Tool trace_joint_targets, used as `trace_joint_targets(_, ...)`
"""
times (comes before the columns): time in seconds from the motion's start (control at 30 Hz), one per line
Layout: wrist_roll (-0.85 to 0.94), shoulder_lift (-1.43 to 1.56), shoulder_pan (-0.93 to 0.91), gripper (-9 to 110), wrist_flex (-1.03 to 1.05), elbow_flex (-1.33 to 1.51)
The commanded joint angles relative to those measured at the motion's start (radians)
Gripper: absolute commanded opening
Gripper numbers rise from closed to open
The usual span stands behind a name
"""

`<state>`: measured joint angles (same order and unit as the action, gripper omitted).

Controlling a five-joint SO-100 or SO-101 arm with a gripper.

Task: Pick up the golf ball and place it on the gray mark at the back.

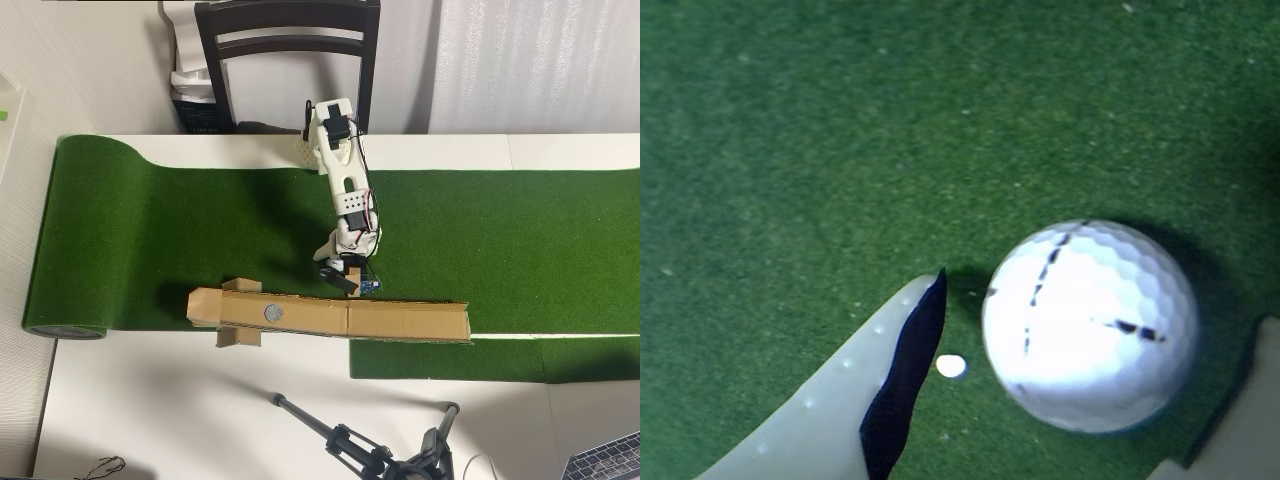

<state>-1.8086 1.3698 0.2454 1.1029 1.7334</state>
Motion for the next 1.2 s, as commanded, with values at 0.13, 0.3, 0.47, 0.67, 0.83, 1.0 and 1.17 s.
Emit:
trace_joint_targets(0.13,-0.002,0.023,-0.029,46,-0.002,-0.121)
trace_joint_targets(0.3,-0.003,0.020,-0.026,40,-0.006,-0.120)
trace_joint_targets(0.47,-0.008,0.018,-0.021,39,-0.006,-0.120)
trace_joint_targets(0.67,-0.011,0.021,-0.018,32,-0.008,-0.120)
trace_joint_targets(0.83,-0.012,0.021,-0.018,27,-0.008,-0.120)
trace_joint_targets(1.0,-0.012,0.021,-0.018,20,-0.008,-0.121)
trace_joint_targets(1.17,-0.012,0.023,-0.020,17,-0.009,-0.123)
